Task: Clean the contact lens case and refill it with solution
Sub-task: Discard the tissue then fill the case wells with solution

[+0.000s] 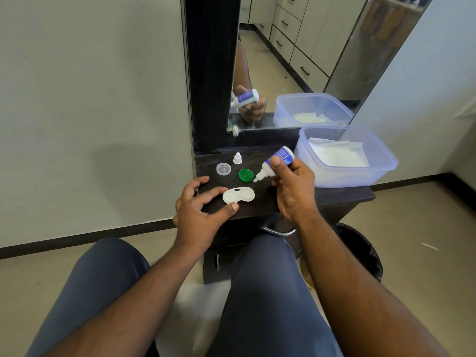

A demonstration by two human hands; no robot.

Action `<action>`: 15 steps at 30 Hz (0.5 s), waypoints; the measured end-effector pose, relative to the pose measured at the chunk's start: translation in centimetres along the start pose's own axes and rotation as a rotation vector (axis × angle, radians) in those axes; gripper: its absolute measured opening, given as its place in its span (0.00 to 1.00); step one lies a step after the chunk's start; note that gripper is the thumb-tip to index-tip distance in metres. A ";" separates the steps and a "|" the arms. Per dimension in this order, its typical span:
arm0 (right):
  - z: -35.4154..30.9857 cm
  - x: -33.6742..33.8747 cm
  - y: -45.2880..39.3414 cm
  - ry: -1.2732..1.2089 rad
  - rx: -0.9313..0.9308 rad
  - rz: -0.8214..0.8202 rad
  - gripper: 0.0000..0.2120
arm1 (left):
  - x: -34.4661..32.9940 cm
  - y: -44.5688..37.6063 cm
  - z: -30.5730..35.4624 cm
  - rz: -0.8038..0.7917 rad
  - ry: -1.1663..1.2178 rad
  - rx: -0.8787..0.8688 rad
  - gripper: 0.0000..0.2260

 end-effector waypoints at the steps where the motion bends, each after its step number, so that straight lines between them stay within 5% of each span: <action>1: 0.0 0.2 0.0 -0.034 -0.007 0.028 0.14 | 0.0 0.0 0.0 0.001 0.000 0.000 0.15; 6: 0.4 0.8 0.0 -0.156 -0.063 0.108 0.10 | 0.1 0.0 0.2 0.006 0.004 -0.002 0.17; 15: 0.5 -0.6 0.1 0.169 -0.016 -0.113 0.10 | 0.1 0.1 0.2 0.005 -0.007 -0.002 0.16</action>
Point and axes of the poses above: each hand's wrist, its own y-axis away from the middle knuckle, its own x-axis out of the back of the hand, z = x × y, the point moved 10 cm from there along -y, towards the middle knuckle, and after that the axes turned 7 degrees about x, right-handed, at the moved point
